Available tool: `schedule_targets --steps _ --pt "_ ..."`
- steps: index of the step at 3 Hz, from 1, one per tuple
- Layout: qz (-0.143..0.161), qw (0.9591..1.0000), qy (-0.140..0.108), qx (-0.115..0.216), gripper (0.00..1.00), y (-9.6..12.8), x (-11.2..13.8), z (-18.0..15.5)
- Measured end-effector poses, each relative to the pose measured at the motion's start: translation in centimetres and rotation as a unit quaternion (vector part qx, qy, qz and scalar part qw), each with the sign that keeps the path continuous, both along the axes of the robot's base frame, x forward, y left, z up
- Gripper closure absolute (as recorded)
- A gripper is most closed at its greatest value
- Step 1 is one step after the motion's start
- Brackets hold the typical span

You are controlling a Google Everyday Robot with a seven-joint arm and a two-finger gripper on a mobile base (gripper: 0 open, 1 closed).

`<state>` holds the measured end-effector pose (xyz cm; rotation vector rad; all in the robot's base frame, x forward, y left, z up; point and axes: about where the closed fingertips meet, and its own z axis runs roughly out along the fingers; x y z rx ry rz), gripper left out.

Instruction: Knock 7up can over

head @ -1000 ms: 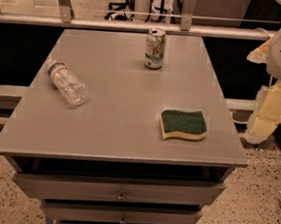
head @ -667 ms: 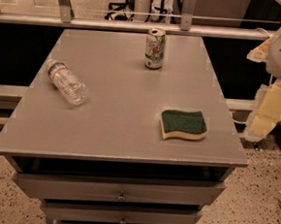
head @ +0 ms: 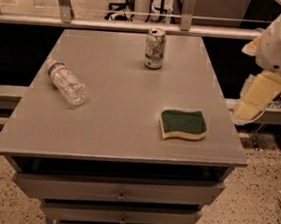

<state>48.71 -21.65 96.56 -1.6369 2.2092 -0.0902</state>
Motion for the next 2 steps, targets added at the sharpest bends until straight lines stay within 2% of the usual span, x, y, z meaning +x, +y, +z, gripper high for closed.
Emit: schedule_targets --steps 1,2 --pt "-0.003 0.9981 -0.030 0.053 0.00 2.4 7.2 -1.8" --pt "-0.002 0.9933 -0.057 0.100 0.00 5.4 12.8 -3.1"
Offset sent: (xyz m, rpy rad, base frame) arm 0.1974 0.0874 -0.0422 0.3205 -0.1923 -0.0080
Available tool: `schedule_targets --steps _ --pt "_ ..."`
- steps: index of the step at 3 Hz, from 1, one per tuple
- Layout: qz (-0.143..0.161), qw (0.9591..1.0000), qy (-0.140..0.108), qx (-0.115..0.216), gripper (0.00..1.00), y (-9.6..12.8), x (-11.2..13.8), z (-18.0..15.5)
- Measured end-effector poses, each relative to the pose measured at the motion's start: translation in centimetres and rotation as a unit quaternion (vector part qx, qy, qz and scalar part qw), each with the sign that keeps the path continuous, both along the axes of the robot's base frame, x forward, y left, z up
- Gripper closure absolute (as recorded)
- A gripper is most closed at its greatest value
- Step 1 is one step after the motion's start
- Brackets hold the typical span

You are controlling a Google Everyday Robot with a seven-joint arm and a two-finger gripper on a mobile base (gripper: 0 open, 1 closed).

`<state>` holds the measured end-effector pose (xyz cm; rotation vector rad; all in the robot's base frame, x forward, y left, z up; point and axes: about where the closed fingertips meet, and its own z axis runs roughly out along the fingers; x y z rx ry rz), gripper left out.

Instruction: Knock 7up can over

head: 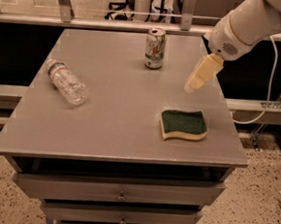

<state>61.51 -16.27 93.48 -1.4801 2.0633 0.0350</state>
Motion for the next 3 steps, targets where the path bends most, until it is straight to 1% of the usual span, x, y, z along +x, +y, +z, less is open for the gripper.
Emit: schedule_targets --steps 1,2,3 --pt "0.004 0.9991 -0.024 0.034 0.00 2.7 4.3 -1.1" --pt "0.004 0.9966 -0.033 0.075 0.00 4.5 7.6 -2.0" --pt "0.004 0.9912 -0.033 0.129 0.00 5.6 10.0 -2.5"
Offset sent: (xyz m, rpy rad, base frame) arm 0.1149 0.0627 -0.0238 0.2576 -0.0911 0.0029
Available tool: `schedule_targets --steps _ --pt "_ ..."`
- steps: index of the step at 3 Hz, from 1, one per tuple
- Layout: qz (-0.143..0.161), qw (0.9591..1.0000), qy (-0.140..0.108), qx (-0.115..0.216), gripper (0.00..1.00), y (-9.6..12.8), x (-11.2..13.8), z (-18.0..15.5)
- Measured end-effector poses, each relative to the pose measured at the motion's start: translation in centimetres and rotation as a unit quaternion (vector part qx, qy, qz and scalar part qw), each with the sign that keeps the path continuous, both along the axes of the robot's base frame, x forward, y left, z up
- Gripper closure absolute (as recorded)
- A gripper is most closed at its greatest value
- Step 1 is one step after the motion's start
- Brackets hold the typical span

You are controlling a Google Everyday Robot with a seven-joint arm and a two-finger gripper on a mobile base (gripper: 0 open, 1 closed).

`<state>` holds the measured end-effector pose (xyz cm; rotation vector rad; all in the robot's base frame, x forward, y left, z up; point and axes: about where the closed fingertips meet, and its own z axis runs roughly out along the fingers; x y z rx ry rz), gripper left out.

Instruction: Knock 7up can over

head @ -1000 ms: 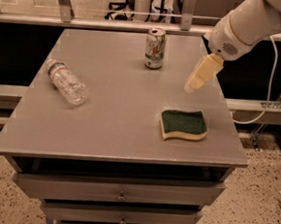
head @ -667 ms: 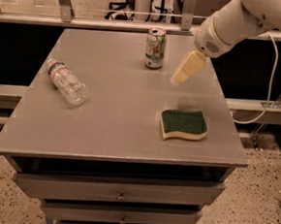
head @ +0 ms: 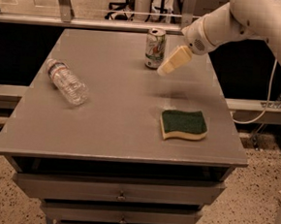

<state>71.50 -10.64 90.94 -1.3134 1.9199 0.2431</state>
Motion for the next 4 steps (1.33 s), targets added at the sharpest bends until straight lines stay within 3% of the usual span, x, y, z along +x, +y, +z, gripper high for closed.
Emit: schedule_targets --steps 1,2,3,4 --pt "0.012 0.9985 0.005 0.052 0.00 1.3 1.6 -0.3" --pt "0.052 0.9929 0.014 0.105 0.00 3.9 2.3 -0.6" --pt "0.080 0.9884 0.017 0.128 0.00 5.3 2.2 -0.8" --pt "0.120 0.9798 0.028 0.158 0.00 7.5 1.5 -1.6"
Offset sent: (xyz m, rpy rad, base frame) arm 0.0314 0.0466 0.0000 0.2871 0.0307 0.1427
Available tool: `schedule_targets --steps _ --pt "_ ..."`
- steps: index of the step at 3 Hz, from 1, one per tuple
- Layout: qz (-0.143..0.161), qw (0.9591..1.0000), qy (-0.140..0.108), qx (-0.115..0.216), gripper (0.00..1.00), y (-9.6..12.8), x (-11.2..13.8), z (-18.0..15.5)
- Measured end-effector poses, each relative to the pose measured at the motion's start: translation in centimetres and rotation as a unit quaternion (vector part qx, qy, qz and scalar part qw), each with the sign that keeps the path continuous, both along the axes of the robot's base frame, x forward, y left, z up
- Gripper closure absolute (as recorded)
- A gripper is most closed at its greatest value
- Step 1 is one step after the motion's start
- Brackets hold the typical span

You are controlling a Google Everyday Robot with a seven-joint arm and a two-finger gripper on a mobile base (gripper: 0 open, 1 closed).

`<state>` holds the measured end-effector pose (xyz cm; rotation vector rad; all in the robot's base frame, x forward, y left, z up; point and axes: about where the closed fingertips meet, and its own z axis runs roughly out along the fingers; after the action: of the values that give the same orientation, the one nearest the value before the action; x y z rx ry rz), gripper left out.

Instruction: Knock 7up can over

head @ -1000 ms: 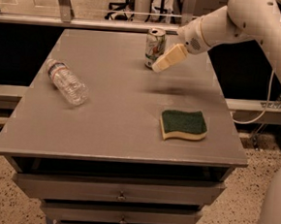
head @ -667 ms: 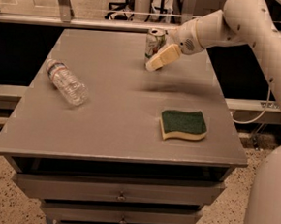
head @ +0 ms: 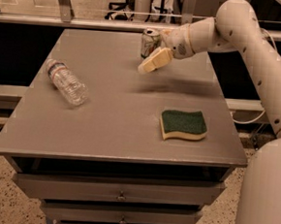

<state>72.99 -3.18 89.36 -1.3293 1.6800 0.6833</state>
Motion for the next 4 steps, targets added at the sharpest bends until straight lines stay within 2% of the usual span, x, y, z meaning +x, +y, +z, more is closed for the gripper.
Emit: schedule_targets --steps 1,2,3,4 --pt "0.021 0.9994 0.006 0.025 0.00 0.8 -0.4 -0.2" --pt "0.058 0.9967 0.004 0.058 0.00 2.2 -2.4 1.9" --pt "0.099 0.9910 0.003 0.090 0.00 3.6 -5.1 5.1" --pt "0.149 0.9818 0.018 0.117 0.00 4.9 -8.9 7.4"
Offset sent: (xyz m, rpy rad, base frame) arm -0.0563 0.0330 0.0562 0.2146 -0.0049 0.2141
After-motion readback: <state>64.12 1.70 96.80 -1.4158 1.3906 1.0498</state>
